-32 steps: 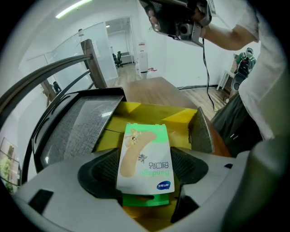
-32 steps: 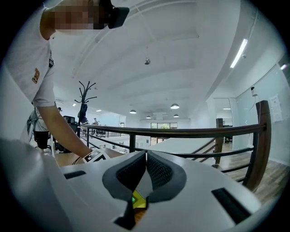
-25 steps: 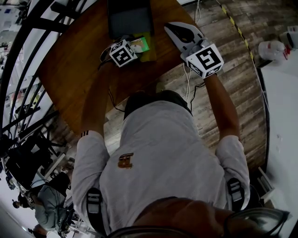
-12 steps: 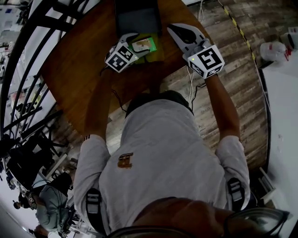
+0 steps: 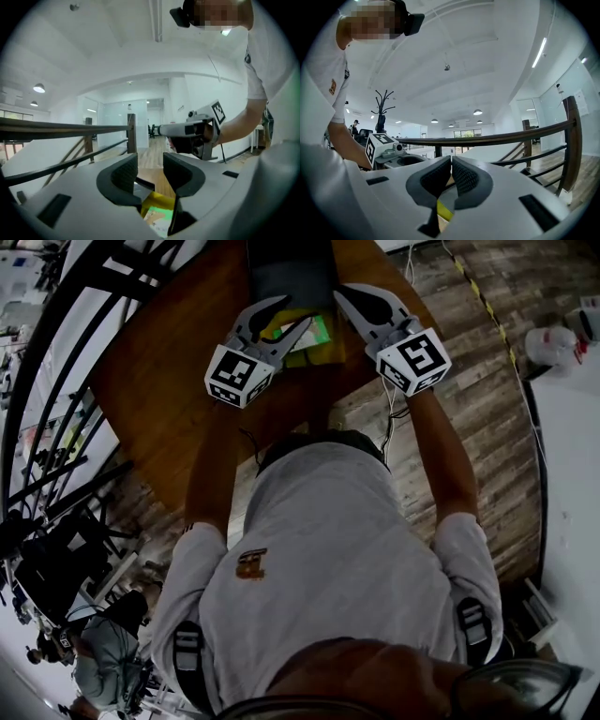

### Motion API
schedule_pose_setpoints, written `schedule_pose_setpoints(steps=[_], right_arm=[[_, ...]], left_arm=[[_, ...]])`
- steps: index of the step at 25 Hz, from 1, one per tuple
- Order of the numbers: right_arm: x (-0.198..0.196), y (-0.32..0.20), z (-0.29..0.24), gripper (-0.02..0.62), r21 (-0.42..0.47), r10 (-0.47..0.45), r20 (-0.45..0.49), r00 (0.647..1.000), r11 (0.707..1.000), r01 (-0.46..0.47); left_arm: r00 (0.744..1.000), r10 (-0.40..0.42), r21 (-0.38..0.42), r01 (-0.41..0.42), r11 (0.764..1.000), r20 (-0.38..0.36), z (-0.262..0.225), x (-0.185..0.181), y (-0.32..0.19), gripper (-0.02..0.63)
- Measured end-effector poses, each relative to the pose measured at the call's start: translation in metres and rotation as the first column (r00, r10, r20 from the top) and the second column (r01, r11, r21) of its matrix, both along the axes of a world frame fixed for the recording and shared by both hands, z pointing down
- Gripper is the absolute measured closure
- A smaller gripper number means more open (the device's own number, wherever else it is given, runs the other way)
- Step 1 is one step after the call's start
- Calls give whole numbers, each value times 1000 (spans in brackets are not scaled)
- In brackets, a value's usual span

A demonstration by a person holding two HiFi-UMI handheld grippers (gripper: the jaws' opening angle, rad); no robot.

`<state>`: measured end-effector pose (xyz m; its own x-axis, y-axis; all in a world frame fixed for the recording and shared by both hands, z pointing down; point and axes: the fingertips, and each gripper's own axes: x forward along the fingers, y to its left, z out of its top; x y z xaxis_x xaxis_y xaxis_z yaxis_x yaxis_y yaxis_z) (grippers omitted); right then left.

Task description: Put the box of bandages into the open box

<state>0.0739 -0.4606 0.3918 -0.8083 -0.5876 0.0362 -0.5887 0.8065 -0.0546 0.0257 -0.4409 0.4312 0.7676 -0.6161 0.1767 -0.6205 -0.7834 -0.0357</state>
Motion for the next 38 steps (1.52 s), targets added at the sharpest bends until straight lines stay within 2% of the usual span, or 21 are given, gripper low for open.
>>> schedule_pose_setpoints(steps=[3,6,11,17,27,38], right_arm=[[-10,7,-10,561,9,-12,39,999,1000,12],[-19,17,-20,561,27,-29,68,997,999,27],[-29,31,-41,561,66,-61,97,993,996,55],[-37,48,-58,561,97,-84,122,989,993,73],[-37,61,-67,563,141,-65,113,991,989,49],[-36,66,-69,563,149,-57,101,993,988,41]], left_arm=[[994,-52,72,59,996,-94,-33,-9,1,482],[985,-87,131,107,986,-152,-59,-17,5,532],[971,-107,188,148,971,-212,-88,-20,14,570],[954,-113,217,177,960,-278,-109,-24,25,584],[963,-86,254,153,955,-257,-117,-19,40,586],[965,-78,254,143,956,-252,-117,-19,46,587]])
